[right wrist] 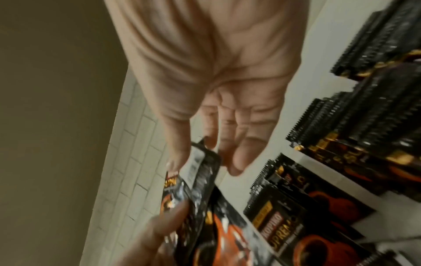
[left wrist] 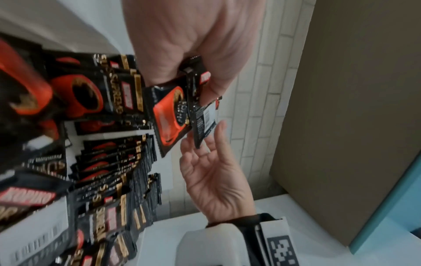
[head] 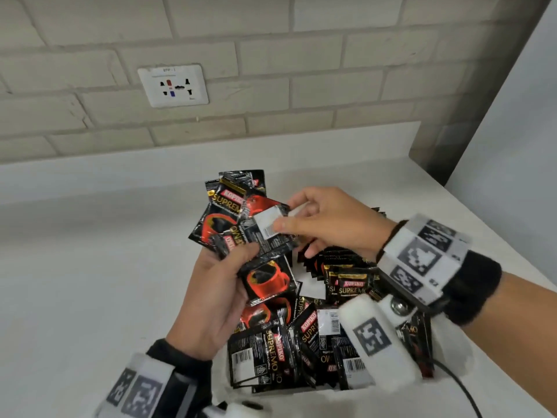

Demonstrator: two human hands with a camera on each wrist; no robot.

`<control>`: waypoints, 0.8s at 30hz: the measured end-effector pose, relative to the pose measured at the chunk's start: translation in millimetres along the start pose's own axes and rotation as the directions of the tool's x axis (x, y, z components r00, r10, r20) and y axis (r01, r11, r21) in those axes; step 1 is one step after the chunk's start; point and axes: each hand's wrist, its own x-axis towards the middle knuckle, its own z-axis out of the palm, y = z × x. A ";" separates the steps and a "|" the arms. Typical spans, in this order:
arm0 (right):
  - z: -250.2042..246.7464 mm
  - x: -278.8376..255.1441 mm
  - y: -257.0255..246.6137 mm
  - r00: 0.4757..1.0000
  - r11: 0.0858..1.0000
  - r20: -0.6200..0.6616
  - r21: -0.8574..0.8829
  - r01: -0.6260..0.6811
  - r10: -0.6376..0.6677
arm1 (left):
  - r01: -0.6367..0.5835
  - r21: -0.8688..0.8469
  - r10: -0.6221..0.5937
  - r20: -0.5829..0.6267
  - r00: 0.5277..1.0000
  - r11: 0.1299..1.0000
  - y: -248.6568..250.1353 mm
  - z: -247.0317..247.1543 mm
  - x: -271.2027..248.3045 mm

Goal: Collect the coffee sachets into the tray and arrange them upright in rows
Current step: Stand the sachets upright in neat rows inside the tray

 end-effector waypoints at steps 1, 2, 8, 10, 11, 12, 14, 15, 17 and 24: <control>0.2 -2.7 5.7 1.000 0.999 -0.025 0.036 -0.002 0.003 | 0.008 0.010 -0.009 0.025 1.000 1.000 -3.0 4.0 -1.5; -0.4 -5.4 10.9 0.999 0.998 -0.053 0.069 -0.007 0.010 | 0.014 0.018 -0.015 0.046 0.999 1.000 -5.6 7.3 -3.0; -8.7 -23.3 33.3 0.990 0.979 -0.129 0.204 -0.024 0.051 | 0.061 0.035 -0.065 0.104 0.992 0.998 -17.3 17.1 -7.9; -9.3 -27.7 37.9 0.988 0.977 -0.142 0.212 -0.020 0.051 | 0.096 0.015 -0.097 0.094 0.991 0.995 -20.0 18.5 -8.0; -9.4 -29.4 39.9 0.988 0.975 -0.149 0.223 -0.016 0.050 | 0.103 0.011 -0.104 0.085 0.991 0.995 -21.0 19.2 -8.2; -9.9 -31.1 41.3 0.987 0.971 -0.153 0.239 -0.011 0.049 | 0.105 0.006 -0.105 0.074 0.992 0.994 -21.7 20.1 -8.3; -11.6 -34.0 43.3 0.986 0.967 -0.157 0.256 -0.006 0.048 | 0.098 -0.003 -0.097 0.056 0.994 0.995 -23.2 20.7 -7.8; -13.6 -35.6 43.8 0.985 0.967 -0.165 0.255 -0.004 0.047 | 0.087 -0.007 -0.087 0.042 0.995 0.996 -23.7 20.8 -7.4; -19.7 -39.3 43.7 0.978 0.965 -0.205 0.263 0.007 0.049 | 0.063 -0.025 -0.063 0.000 0.998 0.998 -23.5 19.5 -5.9; -41.0 -46.4 41.8 0.953 0.923 -0.303 0.373 0.089 0.030 | 0.054 -0.027 -0.056 -0.061 0.997 0.998 -20.4 17.1 -2.1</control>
